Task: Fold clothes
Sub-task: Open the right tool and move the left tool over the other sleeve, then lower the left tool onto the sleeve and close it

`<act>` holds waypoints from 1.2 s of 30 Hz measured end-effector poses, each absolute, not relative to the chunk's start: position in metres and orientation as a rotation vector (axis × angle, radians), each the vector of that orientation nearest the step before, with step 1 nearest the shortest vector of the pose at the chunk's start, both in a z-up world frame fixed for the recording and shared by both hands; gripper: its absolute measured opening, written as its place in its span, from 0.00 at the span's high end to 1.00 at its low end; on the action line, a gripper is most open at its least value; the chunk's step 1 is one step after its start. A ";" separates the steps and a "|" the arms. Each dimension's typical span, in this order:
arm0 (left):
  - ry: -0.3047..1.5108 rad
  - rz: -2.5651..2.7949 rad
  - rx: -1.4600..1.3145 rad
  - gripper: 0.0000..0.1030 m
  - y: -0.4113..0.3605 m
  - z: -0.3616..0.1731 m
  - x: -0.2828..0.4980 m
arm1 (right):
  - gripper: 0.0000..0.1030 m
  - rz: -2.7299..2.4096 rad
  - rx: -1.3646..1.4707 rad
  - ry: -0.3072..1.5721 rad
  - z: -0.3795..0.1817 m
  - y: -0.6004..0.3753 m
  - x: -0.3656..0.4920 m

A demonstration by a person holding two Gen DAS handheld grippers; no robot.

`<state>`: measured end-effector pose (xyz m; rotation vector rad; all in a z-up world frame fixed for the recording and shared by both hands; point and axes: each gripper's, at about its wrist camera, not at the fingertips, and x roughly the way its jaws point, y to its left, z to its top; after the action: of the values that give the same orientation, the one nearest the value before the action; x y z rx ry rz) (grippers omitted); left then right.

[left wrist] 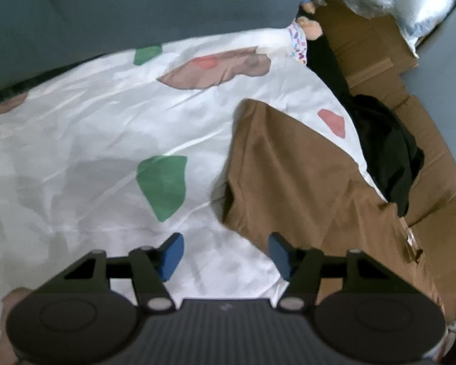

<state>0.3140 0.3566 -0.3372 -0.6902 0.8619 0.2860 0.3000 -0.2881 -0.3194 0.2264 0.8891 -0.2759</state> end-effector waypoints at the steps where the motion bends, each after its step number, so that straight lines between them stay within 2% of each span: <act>1: 0.859 0.285 -0.695 0.42 0.356 -0.340 0.316 | 0.49 -0.277 0.229 0.896 -0.322 -0.288 0.300; 4: 0.864 0.284 -0.703 0.44 0.355 -0.348 0.324 | 0.49 -0.270 0.248 0.908 -0.327 -0.284 0.302; 19: 0.833 0.286 -0.750 0.45 0.360 -0.369 0.333 | 0.49 -0.227 0.245 0.945 -0.343 -0.269 0.306; 24: 0.801 0.295 -0.883 0.58 0.374 -0.373 0.322 | 0.49 -0.217 0.261 0.947 -0.346 -0.266 0.304; 27: 0.788 0.288 -0.921 0.60 0.377 -0.373 0.320 | 0.49 -0.201 0.255 0.946 -0.346 -0.263 0.304; 29: 0.769 0.280 -0.930 0.66 0.378 -0.373 0.321 | 0.49 -0.172 0.231 0.945 -0.344 -0.256 0.305; 31: 0.764 0.283 -0.970 0.75 0.379 -0.377 0.322 | 0.49 -0.147 0.216 0.943 -0.343 -0.250 0.305; 36: 0.756 0.289 -1.005 0.77 0.375 -0.380 0.321 | 0.49 -0.085 0.189 0.936 -0.340 -0.234 0.307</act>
<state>0.3215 0.3745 -0.3799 -1.0055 0.7561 0.2893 0.3071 -0.2345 -0.3397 0.1893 0.9365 -0.0848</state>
